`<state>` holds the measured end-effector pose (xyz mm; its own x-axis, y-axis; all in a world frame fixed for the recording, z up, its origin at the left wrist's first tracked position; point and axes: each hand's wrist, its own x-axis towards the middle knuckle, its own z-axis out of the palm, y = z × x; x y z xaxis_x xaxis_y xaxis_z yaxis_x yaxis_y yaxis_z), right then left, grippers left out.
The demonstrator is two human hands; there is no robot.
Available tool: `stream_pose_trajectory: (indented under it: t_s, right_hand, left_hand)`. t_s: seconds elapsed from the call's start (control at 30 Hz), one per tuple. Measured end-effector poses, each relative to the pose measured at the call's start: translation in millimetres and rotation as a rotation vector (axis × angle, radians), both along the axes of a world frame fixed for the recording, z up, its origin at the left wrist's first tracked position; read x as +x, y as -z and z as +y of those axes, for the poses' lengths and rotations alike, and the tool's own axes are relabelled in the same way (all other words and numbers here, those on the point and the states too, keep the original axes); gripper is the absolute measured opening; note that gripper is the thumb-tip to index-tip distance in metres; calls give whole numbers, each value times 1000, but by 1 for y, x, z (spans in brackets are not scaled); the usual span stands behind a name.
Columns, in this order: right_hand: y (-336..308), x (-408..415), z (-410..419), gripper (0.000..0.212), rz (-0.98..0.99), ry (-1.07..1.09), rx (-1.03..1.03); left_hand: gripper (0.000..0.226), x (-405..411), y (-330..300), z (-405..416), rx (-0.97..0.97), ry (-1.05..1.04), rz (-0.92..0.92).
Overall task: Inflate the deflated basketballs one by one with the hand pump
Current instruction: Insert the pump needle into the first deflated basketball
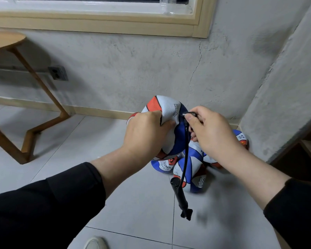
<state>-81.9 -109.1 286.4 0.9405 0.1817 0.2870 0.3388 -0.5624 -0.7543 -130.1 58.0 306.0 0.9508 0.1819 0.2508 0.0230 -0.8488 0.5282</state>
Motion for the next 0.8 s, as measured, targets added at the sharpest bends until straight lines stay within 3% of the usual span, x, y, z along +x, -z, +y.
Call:
stream_pose_trajectory:
  t_s: [0.17, 0.33, 0.47, 0.57, 0.7, 0.8]
  right_hand:
    - [2, 0, -1, 19, 23, -12, -47]
    - [15, -8, 2, 21, 4, -19, -234]
    - [20, -5, -1, 21, 90, -8, -82]
    - [19, -7, 0, 26, 72, 20, -102]
    - [16, -10, 3, 25, 24, 57, -76]
    - [16, -10, 4, 23, 17, 59, -47]
  left_hand:
    - [55, -4, -2, -7, 45, 35, -2]
    - [35, -2, 4, -8, 149, 84, -31]
    - [48, 7, 6, -2, 31, 64, 42]
    - [38, 16, 12, 6, -130, 46, 59]
    - [32, 15, 8, 11, -166, 64, 17]
    - [68, 14, 7, 17, -278, 137, 58]
